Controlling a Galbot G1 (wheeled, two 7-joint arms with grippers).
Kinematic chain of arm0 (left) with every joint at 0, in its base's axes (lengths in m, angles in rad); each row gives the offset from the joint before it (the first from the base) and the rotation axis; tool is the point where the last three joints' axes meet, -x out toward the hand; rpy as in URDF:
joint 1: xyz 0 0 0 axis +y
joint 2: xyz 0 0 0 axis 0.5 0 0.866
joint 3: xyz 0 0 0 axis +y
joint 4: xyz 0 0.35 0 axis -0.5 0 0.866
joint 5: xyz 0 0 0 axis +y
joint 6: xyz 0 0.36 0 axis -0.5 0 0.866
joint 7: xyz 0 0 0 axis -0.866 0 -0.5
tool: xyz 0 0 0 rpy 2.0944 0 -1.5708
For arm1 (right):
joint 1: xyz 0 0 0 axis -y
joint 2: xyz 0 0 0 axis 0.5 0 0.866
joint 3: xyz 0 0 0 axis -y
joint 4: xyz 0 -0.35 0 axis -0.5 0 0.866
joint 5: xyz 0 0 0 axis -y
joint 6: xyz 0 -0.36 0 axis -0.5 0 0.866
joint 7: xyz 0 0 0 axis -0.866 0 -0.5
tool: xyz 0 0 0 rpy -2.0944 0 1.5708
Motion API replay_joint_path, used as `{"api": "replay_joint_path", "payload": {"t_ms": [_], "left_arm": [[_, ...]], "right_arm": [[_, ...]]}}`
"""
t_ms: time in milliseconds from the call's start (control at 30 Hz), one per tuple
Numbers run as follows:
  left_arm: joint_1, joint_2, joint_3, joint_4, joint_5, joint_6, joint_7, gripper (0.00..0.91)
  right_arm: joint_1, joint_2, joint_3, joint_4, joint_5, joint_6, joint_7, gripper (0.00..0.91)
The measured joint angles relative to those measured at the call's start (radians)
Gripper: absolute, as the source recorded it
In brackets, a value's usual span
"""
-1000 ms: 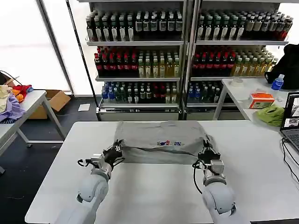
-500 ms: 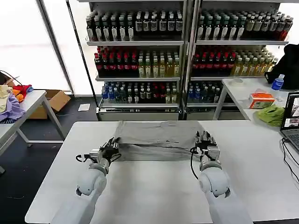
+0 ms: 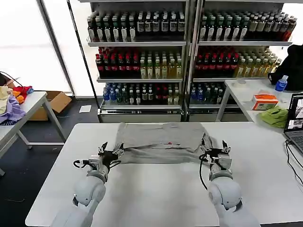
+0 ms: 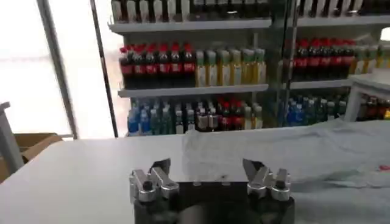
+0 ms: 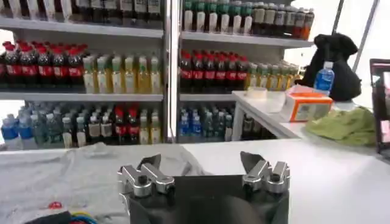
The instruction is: Fold and organize the clothes.
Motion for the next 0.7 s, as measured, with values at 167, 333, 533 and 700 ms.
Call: {"api": "replay_joint_path", "payload": {"t_ms": [167,333,533,700], "left_arm": [[0.022,0.006,-0.011,-0.012,0.007,0.014,-0.008,0.907],[0.048,0.008,-0.010,-0.032,0.018,0.026,-0.008,0.907],[0.073,0.013,-0.004,-0.043,0.031,0.038,-0.006,0.907],[0.076,0.021,0.006,-0.043,0.033,0.049,-0.006,0.907]], "right_arm": [[-0.049,-0.007,0.015,0.019,0.001,-0.010,0.010,0.907],[-0.084,-0.016,0.027,0.022,0.005,-0.013,0.016,0.907],[-0.098,-0.028,0.037,0.019,0.020,-0.018,0.021,0.907],[-0.090,-0.033,0.038,-0.007,0.048,-0.028,0.015,0.907]]}}
